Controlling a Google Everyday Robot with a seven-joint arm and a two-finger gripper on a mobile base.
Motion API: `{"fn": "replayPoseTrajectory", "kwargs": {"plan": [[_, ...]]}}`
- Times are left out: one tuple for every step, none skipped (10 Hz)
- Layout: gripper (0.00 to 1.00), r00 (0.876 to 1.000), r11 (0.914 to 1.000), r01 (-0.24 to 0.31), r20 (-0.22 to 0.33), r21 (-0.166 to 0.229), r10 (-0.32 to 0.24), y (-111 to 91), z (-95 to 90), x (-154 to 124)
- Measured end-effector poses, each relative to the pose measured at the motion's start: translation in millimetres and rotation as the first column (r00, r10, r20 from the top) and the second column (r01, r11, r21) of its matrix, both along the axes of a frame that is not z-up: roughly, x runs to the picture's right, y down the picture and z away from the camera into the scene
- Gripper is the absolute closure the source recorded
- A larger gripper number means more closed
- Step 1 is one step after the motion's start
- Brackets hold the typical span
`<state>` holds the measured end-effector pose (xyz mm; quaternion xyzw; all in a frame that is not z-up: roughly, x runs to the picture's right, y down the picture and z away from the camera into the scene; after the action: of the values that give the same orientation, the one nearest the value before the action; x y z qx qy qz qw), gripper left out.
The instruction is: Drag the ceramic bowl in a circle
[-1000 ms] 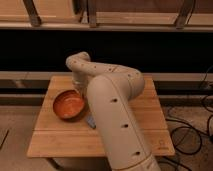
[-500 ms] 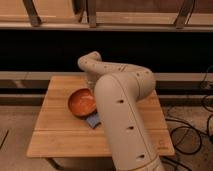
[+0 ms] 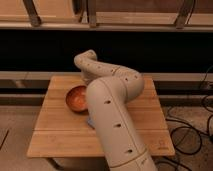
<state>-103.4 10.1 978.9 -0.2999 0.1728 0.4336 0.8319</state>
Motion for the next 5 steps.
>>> {"fn": "replayPoseTrajectory", "kwargs": {"plan": [[1.00,1.000,1.0000,0.001,0.026,0.006,-0.002,-1.8,1.7,-11.9],[1.00,0.998,1.0000,-0.002,0.065,0.008,0.002,-2.2,0.5,-29.8],[1.00,0.996,1.0000,-0.001,0.088,0.005,0.000,-1.2,-4.7,-42.0],[1.00,0.995,0.9999,0.008,0.099,0.006,-0.009,-0.1,-10.7,-49.4],[0.98,0.996,0.9998,0.017,0.092,0.008,-0.017,1.5,-19.1,-51.3]]}}
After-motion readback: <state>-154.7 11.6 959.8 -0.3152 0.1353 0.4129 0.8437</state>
